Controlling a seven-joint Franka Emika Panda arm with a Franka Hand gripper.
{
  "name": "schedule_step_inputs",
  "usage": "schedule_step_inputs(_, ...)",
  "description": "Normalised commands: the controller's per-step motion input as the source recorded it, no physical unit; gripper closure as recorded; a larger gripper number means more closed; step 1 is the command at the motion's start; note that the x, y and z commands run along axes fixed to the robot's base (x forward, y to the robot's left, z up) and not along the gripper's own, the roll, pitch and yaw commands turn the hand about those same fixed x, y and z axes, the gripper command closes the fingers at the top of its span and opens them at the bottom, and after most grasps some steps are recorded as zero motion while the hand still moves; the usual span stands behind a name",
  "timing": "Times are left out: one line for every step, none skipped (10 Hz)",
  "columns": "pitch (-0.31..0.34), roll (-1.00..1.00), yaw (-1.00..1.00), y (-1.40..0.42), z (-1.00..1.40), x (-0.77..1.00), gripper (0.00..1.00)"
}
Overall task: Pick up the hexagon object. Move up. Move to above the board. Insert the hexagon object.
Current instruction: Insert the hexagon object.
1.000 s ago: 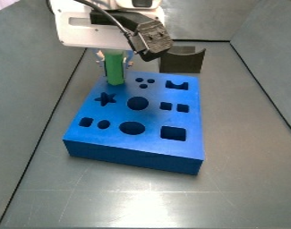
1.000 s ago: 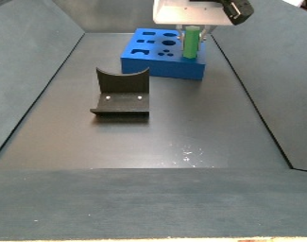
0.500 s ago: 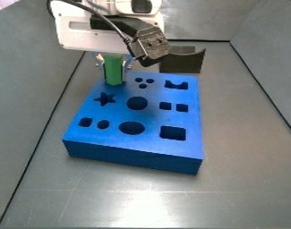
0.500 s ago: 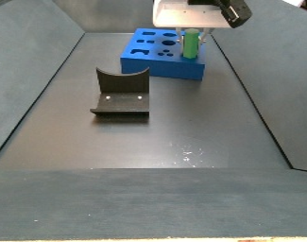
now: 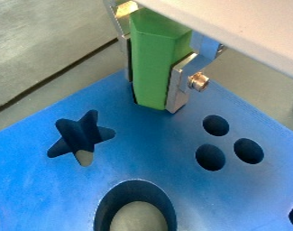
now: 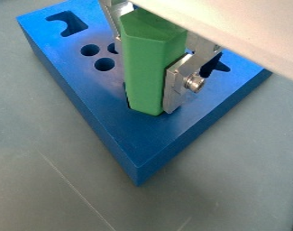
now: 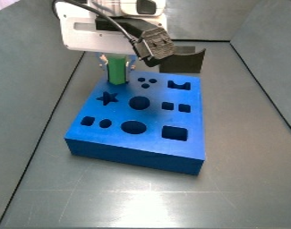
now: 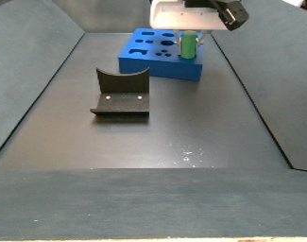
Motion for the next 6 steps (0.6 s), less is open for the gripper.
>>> schedule_step_inputs(0.051, 0.08, 0.00, 0.00, 0.02, 0.00, 1.00)
schedule_step_inputs(0.000, 0.01, 0.00, 0.00, 0.00, 0.00, 1.00)
schedule_step_inputs(-0.031, 0.00, 0.00, 0.00, -0.08, 0.05, 1.00)
schedule_step_inputs(-0.006, 0.00, 0.00, 0.00, 0.00, 0.01, 1.00)
schedule_step_inputs(-0.169, 0.00, 0.00, 0.00, -0.16, 0.13, 1.00)
schedule_step_inputs(-0.134, 0.00, 0.00, 0.00, -0.10, 0.09, 1.00)
